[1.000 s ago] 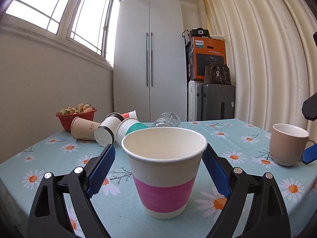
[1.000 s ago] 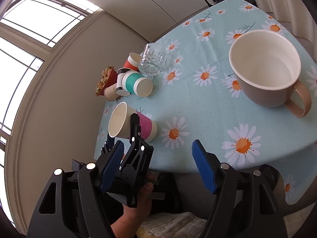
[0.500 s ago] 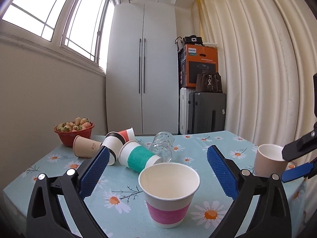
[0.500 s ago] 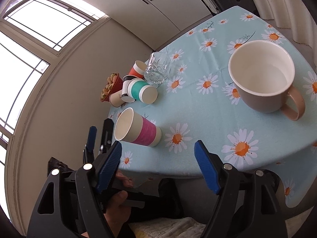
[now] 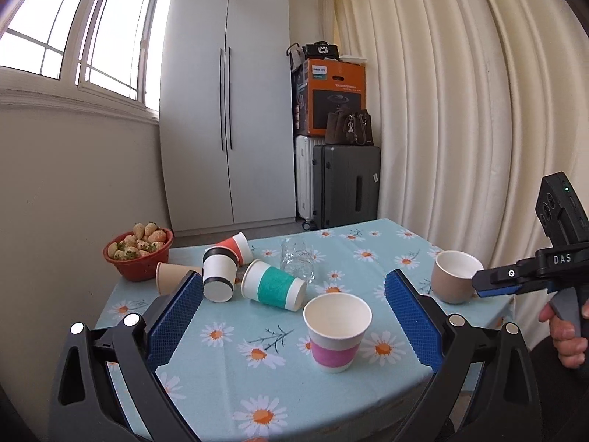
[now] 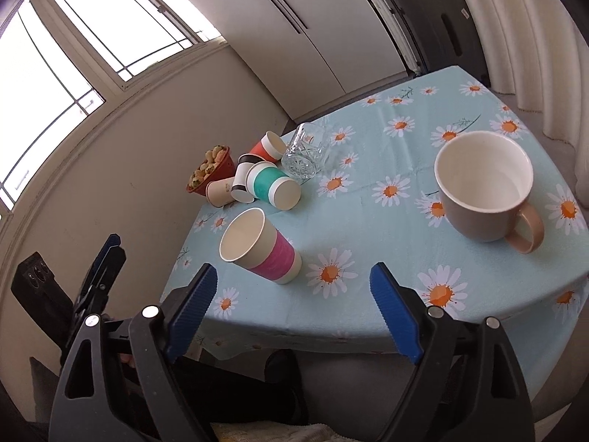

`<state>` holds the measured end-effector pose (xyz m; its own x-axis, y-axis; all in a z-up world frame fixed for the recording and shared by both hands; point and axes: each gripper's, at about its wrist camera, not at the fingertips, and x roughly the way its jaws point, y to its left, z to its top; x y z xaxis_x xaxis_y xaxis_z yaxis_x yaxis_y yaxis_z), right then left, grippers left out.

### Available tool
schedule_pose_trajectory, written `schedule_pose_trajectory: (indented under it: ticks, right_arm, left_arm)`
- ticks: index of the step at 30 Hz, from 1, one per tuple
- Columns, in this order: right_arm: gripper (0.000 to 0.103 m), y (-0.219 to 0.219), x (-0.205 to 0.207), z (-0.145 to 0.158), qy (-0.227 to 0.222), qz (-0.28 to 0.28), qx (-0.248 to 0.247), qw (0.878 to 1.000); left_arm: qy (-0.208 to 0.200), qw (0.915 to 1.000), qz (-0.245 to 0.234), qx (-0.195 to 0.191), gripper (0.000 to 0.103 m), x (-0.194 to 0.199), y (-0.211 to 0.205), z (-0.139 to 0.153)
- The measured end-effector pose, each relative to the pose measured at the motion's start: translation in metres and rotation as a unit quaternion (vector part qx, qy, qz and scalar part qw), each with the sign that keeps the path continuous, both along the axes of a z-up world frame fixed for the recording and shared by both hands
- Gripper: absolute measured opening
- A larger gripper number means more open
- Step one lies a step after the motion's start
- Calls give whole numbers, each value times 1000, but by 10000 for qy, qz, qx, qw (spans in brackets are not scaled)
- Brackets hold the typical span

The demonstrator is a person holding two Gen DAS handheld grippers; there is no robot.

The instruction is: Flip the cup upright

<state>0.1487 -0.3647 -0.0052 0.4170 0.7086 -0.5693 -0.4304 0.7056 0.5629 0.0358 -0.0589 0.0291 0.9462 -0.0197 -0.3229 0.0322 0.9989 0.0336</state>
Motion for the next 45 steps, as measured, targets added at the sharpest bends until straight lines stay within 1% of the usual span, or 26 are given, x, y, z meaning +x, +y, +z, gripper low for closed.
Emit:
schedule_pose_trajectory:
  ticks: [3, 6, 9, 11, 16, 19, 22, 26, 30, 35, 39, 45]
  right_arm:
    - [84, 6, -7, 3, -178, -21, -187, 9997]
    - [84, 12, -11, 0, -159, 8, -348, 9993]
    - [84, 14, -17, 0, -199, 37, -421, 9989]
    - [84, 17, -22, 1, -234, 68, -481, 9985]
    - [84, 22, -32, 3, -409, 124, -759, 9962]
    - [84, 26, -40, 4, -573, 118, -1019, 9931]
    - [84, 32, -51, 6, -866, 52, -1375, 9867]
    - [84, 40, -63, 7, -1136, 32, -1695, 9789]
    - [84, 43, -64, 6, -1204, 35, -1772, 9768]
    - [84, 46, -59, 1, -1075, 65, -1750, 9787]
    - [84, 45, -59, 1, -1080, 66, -1758, 9785]
    - [84, 47, -60, 2, -1084, 91, -1755, 9785]
  left_arm:
    - [360, 9988, -114, -326, 96, -8, 16, 0]
    - [647, 9965, -57, -519, 96, -17, 27, -1]
    - [1022, 9916, -71, -788, 96, -19, 37, -6]
    - [1121, 9899, -131, -854, 96, -22, 42, -9]
    - [1251, 9905, -52, -574, 96, -30, 47, -16]
    - [1552, 9846, 19, -804, 96, -27, 54, -23]
    - [1635, 9829, 47, -849, 96, -28, 57, -26]
    - [1837, 9795, 33, -826, 96, -28, 54, -32]
    - [1903, 9785, 21, -796, 96, -28, 51, -36]
    - [1929, 9783, 32, -751, 96, -26, 49, -37]
    - [1954, 9786, 24, -643, 96, -24, 44, -38]
    - [1978, 9783, 56, -618, 96, -23, 41, -39]
